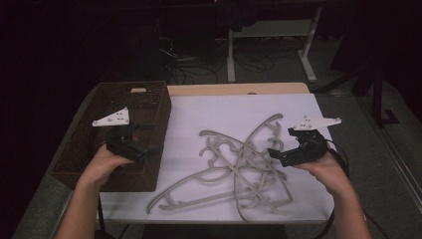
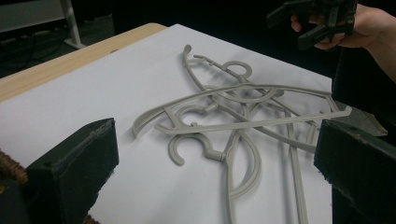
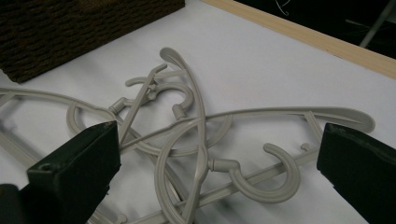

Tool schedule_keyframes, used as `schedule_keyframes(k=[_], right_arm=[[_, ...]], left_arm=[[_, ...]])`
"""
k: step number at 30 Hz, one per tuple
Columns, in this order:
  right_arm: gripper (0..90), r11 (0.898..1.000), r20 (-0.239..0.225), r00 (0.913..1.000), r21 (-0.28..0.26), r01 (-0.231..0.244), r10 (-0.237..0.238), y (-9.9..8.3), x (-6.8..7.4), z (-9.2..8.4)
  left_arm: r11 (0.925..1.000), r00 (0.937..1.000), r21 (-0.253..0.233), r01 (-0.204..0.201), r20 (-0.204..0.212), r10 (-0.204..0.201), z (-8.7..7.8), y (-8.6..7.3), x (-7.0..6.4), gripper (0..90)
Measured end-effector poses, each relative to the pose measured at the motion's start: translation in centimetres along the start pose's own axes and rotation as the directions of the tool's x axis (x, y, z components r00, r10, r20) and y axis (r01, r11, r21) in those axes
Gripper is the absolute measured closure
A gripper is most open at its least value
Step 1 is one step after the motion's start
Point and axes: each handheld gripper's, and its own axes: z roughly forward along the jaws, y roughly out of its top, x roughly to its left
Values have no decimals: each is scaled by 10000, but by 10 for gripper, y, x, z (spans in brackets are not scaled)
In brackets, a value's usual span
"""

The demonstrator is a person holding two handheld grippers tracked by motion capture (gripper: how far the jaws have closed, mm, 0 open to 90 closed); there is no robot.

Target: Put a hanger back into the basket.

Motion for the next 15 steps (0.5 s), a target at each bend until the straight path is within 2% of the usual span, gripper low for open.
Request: schedule_keyframes(k=[15], right_arm=[[0,9994,148,9999,343,-27,22,-6,-1,3]], left_arm=[[9999,9987,81,-99,500,95,28,13,-12,0]])
